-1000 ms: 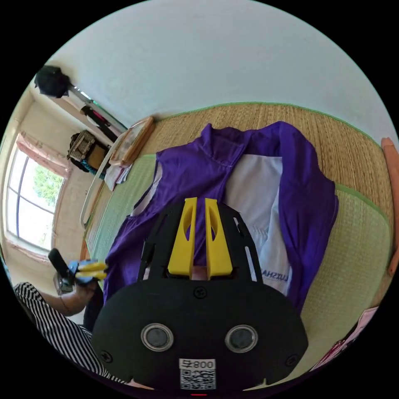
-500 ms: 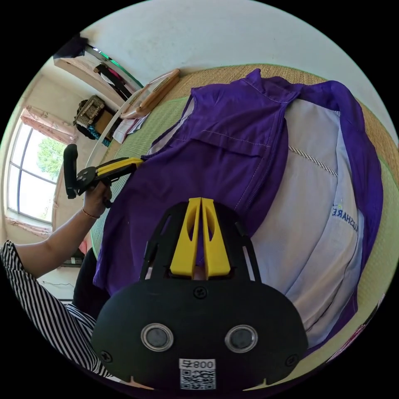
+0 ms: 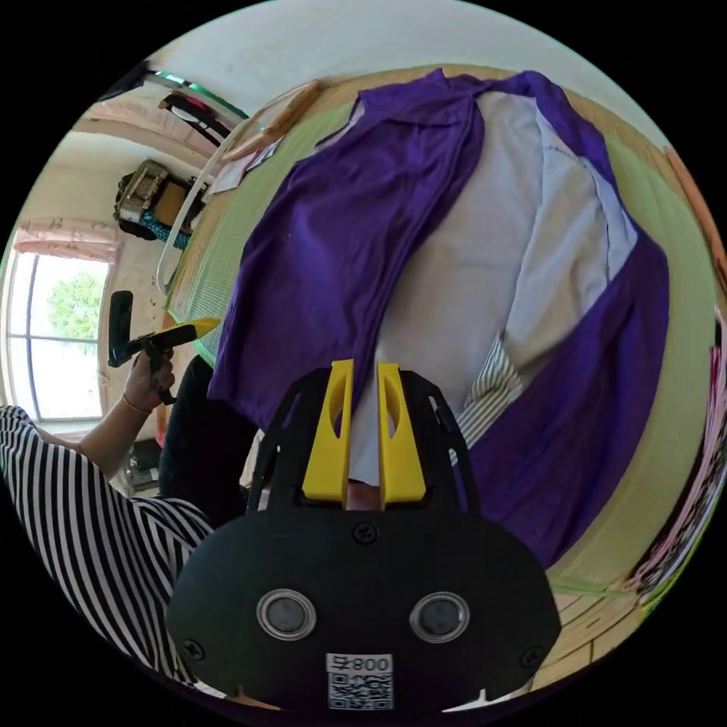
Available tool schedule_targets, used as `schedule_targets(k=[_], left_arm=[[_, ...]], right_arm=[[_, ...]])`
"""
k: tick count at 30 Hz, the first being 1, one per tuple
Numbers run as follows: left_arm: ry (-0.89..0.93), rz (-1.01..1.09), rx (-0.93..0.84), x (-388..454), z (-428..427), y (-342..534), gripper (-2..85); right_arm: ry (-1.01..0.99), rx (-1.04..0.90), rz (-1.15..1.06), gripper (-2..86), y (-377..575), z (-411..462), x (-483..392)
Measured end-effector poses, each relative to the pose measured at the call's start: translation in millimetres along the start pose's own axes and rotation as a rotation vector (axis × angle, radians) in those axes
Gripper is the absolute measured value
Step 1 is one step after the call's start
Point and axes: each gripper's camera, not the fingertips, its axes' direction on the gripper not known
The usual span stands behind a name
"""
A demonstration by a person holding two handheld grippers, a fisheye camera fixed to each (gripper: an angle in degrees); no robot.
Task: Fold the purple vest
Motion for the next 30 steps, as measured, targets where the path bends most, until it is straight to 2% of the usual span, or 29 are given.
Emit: schedule_targets(k=[2, 6, 8, 10, 15, 17, 21, 26, 30], left_arm=[[-0.015, 0.032, -0.035, 7.7, 2.4, 13.6, 10.6], [-0.102, 0.105, -0.121, 17.1, 15.7, 30.0, 11.2], [-0.121, 0.122, -0.141, 16.9, 19.2, 34.3, 10.3], [-0.171, 0.11, -0.163, 13.3, 22.2, 38.0, 7.2], [-0.113, 0.061, -0.126, 0.3, 7.0, 45.6, 2.4], [-0.065, 0.023, -0.104, -7.7, -0.8, 50.7, 1.7], [0.049, -0.112, -0.047, -32.5, -15.0, 66.9, 0.9], [0.041, -0.165, -0.027, -38.3, -22.3, 79.0, 0.6], [-0.043, -0.138, -0.046, -20.5, -24.5, 74.8, 0.4]], right_arm=[[-0.065, -0.044, 0.074, 6.0, 35.2, 11.8, -3.5], [-0.071, -0.076, 0.108, 6.2, 67.0, 27.5, -19.4], [-0.134, -0.08, 0.134, 6.2, 77.9, 38.3, -24.9], [-0.106, -0.099, 0.149, 5.8, 82.9, 49.3, -28.2], [-0.126, -0.081, 0.195, 1.6, 95.1, 55.5, -24.3], [-0.208, -0.081, 0.215, 0.5, 103.7, 58.3, -19.4], [-0.2, -0.071, 0.197, 0.1, 117.4, 58.1, -24.3], [-0.223, -0.068, 0.215, 0.0, 134.0, 63.0, -18.8], [-0.239, -0.058, 0.227, 0.0, 143.8, 63.8, -15.7]])
